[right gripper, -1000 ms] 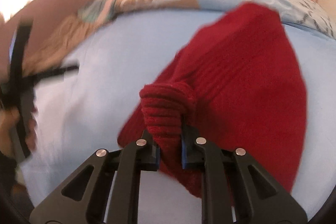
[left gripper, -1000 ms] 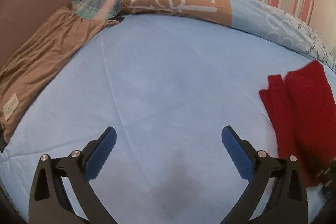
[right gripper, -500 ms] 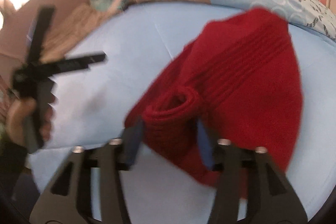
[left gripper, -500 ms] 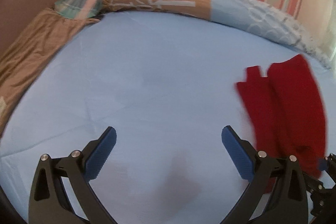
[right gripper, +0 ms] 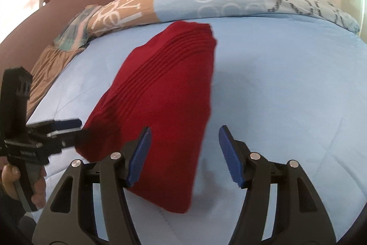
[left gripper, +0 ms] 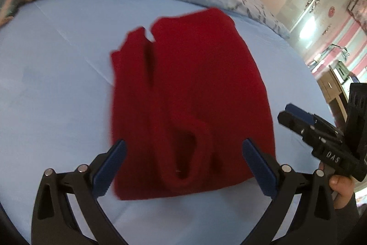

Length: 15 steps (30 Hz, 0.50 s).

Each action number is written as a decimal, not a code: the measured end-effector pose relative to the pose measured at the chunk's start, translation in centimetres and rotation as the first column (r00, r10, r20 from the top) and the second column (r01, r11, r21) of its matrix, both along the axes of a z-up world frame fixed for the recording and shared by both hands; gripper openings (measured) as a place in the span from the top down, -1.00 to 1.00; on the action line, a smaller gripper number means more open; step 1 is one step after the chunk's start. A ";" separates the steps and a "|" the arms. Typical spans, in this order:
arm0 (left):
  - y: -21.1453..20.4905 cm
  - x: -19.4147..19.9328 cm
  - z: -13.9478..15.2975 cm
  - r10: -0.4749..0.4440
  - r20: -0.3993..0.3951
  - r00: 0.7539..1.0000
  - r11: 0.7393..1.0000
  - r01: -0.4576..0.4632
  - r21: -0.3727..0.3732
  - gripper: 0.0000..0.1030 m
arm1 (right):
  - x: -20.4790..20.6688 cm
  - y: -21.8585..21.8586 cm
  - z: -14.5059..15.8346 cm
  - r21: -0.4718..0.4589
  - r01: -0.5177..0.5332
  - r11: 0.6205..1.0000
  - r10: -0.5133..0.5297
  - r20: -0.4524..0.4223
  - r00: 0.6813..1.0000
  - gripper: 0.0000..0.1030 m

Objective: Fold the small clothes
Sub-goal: 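Open the right gripper to release the folded side, then grasp the other side edge with the left gripper and fold it over toward the right gripper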

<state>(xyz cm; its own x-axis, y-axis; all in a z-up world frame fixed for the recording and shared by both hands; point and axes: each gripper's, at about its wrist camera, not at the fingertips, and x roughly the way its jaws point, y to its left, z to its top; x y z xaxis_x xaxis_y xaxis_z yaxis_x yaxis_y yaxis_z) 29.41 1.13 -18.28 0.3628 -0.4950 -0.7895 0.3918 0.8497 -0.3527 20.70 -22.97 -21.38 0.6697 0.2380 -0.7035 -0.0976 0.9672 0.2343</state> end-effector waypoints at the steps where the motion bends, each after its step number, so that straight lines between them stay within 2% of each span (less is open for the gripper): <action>1: -0.5 0.1 -0.3 -0.007 -0.014 1.000 1.000 0.007 -0.003 -0.93 | -0.2 -0.6 0.0 0.005 0.006 1.000 -0.006 -0.002 1.000 -0.20; 3: -1.2 0.2 -0.8 -0.021 -0.037 0.999 1.000 0.021 -0.007 -0.74 | -0.5 -1.3 -0.1 0.011 0.017 1.000 -0.017 0.000 1.000 -0.20; 4: -1.5 0.2 -1.0 -0.027 -0.045 0.999 1.000 0.027 -0.002 -0.50 | -0.3 -1.4 -0.1 0.012 0.020 1.000 -0.020 -0.001 1.000 -0.20; 6: -1.9 0.0 -1.3 -0.034 -0.041 0.999 0.999 0.035 0.026 -0.34 | -0.4 -1.8 -0.2 0.012 0.022 1.000 -0.022 -0.002 1.000 -0.20; 8: -2.7 -0.2 -1.5 -0.049 -0.026 0.998 0.996 0.051 0.075 0.00 | -0.2 -1.8 -0.4 0.010 0.021 1.000 -0.021 -0.006 1.000 -0.20; 10: -3.4 -0.2 -1.5 -0.062 -0.001 0.998 0.988 0.062 0.138 0.22 | 0.1 -1.9 -0.6 0.011 0.022 1.000 -0.021 -0.012 1.000 -0.20; 13: -4.0 -0.3 -1.5 -0.074 0.033 0.997 0.976 0.066 0.208 0.49 | 0.5 -1.6 -0.9 0.009 0.014 1.000 -0.013 -0.022 1.000 -0.20; 15: -4.2 -0.6 -1.3 -0.077 0.075 0.994 0.965 0.055 0.255 0.58 | 0.7 -1.2 -1.0 0.004 0.006 1.000 -0.006 -0.023 1.000 -0.20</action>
<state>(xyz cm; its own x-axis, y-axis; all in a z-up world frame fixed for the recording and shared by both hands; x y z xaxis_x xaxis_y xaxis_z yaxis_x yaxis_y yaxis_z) 28.84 -3.04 -19.56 0.4058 -0.3084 -0.8604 0.4688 0.8783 -0.0937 21.43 -24.13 -22.38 0.6546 0.2373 -0.7178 -0.0866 0.9667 0.2407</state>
